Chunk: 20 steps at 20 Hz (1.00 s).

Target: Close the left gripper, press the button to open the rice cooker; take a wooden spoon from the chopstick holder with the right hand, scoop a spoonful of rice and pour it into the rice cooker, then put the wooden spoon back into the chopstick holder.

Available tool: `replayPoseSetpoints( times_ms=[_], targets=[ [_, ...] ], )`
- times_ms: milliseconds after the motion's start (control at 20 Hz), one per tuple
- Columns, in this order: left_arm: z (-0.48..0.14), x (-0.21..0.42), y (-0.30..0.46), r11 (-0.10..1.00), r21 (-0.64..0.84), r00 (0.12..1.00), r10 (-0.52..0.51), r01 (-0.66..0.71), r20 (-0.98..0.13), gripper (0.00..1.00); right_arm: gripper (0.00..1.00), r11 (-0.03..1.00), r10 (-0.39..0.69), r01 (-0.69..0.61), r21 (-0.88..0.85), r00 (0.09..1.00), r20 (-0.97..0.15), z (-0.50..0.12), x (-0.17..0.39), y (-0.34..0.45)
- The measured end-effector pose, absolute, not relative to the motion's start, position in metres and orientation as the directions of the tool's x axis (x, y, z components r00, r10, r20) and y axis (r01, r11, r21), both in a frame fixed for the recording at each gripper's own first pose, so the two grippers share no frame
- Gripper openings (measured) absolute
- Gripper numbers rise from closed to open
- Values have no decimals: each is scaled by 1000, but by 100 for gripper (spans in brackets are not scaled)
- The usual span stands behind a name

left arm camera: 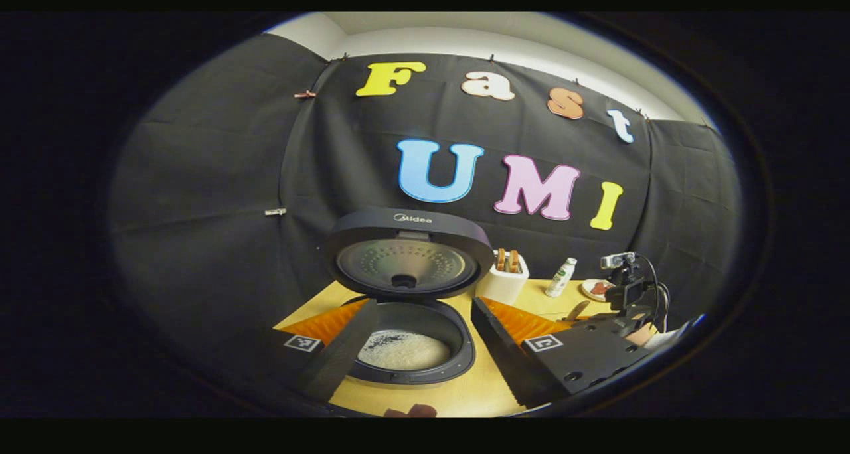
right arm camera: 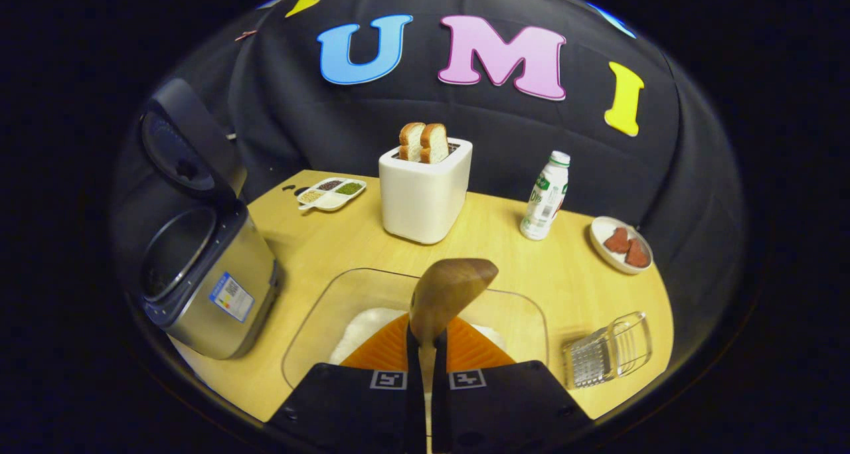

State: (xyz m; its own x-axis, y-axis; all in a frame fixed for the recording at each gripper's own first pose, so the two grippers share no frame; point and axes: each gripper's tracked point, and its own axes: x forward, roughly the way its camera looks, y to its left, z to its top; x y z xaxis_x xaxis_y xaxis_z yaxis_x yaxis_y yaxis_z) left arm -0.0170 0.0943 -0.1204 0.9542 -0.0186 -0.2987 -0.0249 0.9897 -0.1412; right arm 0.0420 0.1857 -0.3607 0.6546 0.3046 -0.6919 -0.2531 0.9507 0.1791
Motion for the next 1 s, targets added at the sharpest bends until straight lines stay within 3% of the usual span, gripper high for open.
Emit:
replayPoseSetpoints(
  times_ms=[50, 250, 500, 1000],
  targets=[
    [-122, -19, 97, 990, -142, 954, -17, -27, -299, 95, 12, 948, 319, -231, 221, 648, -691, -360, 42, 191],
    [-121, -22, 102, 989, -143, 956, -7, -36, -292, 95, 8, 922, 338, -75, 380, 634, -695, -363, 42, 182],
    [-122, -24, 106, 988, -151, 957, -2, -44, -289, 95, 8, 741, 368, 224, 634, 654, -661, -366, 42, 152],
    [-119, -28, 107, 987, -150, 963, 10, -52, -270, 95, 8, 550, 349, 373, 747, 710, -612, -341, 41, 102]
  ],
)
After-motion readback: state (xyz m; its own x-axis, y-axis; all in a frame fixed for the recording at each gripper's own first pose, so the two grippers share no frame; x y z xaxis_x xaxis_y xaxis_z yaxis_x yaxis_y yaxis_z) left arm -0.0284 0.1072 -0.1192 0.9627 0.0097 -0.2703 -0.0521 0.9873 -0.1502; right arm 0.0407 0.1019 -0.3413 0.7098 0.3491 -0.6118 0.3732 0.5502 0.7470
